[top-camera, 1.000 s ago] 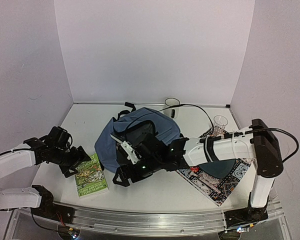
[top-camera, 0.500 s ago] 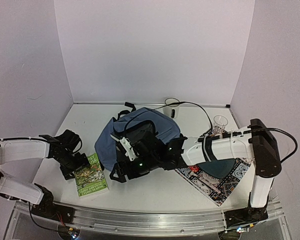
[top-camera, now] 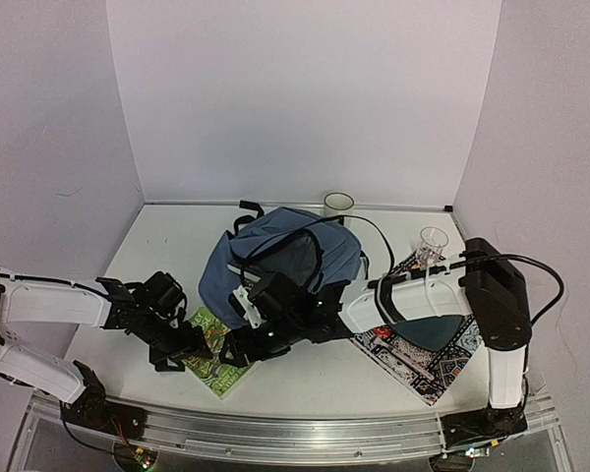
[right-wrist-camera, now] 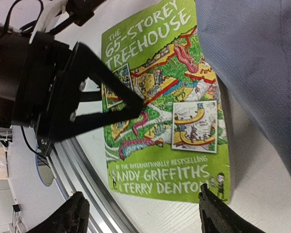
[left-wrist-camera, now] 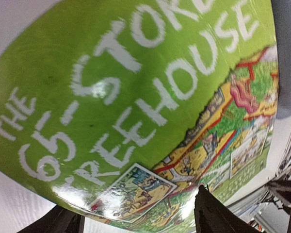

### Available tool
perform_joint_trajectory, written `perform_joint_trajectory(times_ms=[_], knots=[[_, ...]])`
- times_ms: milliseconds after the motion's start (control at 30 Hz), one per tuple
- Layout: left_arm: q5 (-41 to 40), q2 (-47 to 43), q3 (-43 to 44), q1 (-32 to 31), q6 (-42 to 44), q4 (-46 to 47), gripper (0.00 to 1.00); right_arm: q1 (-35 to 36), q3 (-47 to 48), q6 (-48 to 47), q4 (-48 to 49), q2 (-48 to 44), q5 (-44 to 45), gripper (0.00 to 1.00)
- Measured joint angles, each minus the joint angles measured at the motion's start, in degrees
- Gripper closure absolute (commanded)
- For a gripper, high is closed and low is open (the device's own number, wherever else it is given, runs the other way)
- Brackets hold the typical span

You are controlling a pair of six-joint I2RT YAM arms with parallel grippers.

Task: Pack the student bag
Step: Move the book to the center of the board, then grab the book from the center of the board.

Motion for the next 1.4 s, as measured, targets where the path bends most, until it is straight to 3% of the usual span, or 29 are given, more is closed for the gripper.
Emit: perform_joint_trajectory(times_ms=[267,533,633,867,1033,1100,1400], knots=[[3.40,-0.41,-0.44,-4.12,-1.46,1.37,0.22,-1.98,-0.02,-0.62,0.04,1.01,0.72,0.23],[-3.47,-3.94,-0.50,-3.83,-6.41,-2.50,0.14,-6.99,1.30,-5.82,-1.49,2.15,1.49,0.27],[-7.16,-5.30,-0.50,-3.12,-9.17,-2.74,0.14,-7.31,2.24,-7.37,-1.49,3.97,0.99,0.38],[-13.20,-4.55,-0.46,-2.48,-11.93,-1.81,0.17,-6.53,2.17,-8.69,-2.67,6.31,-2.37,0.77],[-12.99,-0.32,0.83,-2.47,-10.10,-0.66,0.19,-5.18,0.15,-8.61,-1.82,5.74,-6.23,0.90],[-12.66,0.49,1.34,-2.41,-9.07,-0.24,0.19,-4.34,-1.30,-7.96,-1.66,4.69,-8.15,0.89],[-9.51,1.03,1.62,-2.09,-4.46,-0.09,0.22,-1.37,-3.44,-5.53,-4.37,1.34,-9.46,0.56]])
